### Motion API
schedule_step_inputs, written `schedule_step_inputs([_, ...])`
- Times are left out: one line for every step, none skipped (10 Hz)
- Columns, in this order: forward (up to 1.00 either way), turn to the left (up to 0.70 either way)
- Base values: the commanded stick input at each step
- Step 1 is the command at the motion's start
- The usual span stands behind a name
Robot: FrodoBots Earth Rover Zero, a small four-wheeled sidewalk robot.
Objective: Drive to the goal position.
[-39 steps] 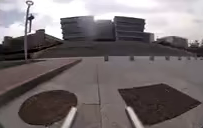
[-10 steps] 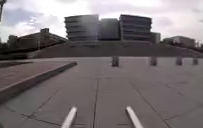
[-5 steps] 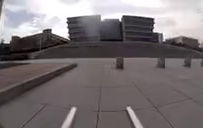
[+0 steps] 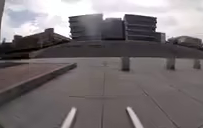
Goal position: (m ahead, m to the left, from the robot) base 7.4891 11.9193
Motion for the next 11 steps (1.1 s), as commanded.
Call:
schedule_step_inputs([1.0,-0.27])
schedule_step_inputs([1.0,-0.27])
schedule_step_inputs([1.0,-0.27])
schedule_step_inputs([1.0,-0.24])
schedule_step_inputs([1.0,-0.09])
schedule_step_inputs([1.0,0.0])
schedule_step_inputs([1.0,0.0])
schedule_step_inputs([1.0,0.0])
schedule_step_inputs([1.0,0.0])
schedule_step_inputs([1.0,0.0])
schedule_step_inputs([1.0,0.0])
